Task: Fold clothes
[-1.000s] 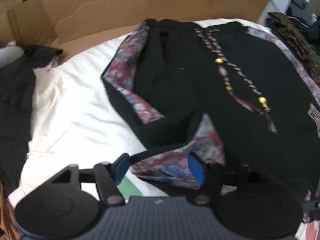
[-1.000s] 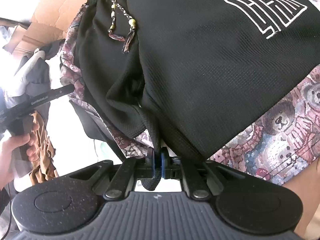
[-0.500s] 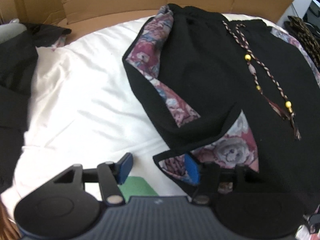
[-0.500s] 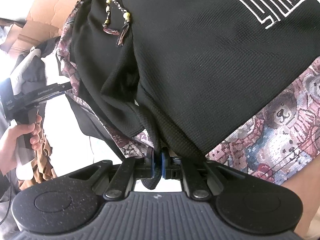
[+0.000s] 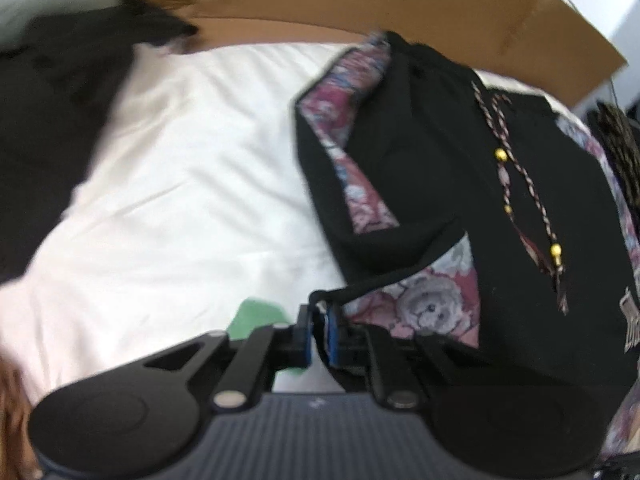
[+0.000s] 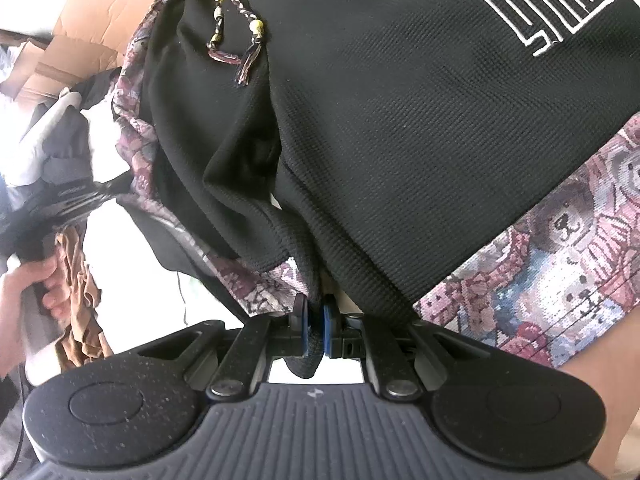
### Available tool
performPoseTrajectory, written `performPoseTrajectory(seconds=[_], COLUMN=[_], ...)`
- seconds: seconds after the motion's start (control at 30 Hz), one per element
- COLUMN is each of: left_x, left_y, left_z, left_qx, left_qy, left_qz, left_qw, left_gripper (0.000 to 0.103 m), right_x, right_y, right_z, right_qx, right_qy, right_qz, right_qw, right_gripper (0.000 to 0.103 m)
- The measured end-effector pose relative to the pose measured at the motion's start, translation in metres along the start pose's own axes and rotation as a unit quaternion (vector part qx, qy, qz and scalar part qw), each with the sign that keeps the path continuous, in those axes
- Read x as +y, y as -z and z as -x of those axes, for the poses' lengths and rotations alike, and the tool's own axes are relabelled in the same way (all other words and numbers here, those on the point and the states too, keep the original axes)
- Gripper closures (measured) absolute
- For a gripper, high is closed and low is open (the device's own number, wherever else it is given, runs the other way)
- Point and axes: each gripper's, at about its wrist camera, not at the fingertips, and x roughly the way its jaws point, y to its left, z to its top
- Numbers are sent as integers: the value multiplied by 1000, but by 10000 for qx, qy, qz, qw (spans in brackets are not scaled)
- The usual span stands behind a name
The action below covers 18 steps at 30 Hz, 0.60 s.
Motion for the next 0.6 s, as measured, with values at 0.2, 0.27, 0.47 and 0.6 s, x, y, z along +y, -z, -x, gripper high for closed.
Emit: performPoseTrajectory(seconds=[0.2,0.27,0.47,0.6], left_x=[21,24,38,46], left_y=[38,53,96,113], left_z=[47,60,97,112], left_qx=[-219,-228,-311,-459], left_qy=[-177,-297,-579,-727], left_qz=[504,607,931,1154], left_qw=[9983,9975,9935,9896], left_gripper=[95,95,95,96], right_x=[9,13,26,32], right_y=[3,5,12,16], right_z=[0,-1,-4,-5], right_qx=[105,152,293,361], right_qy=[-20,-31,-64,-88], right_qz=[209,293,547,624], right_qw=[9997,9994,9981,9974], right_gripper=[98,99,99,99])
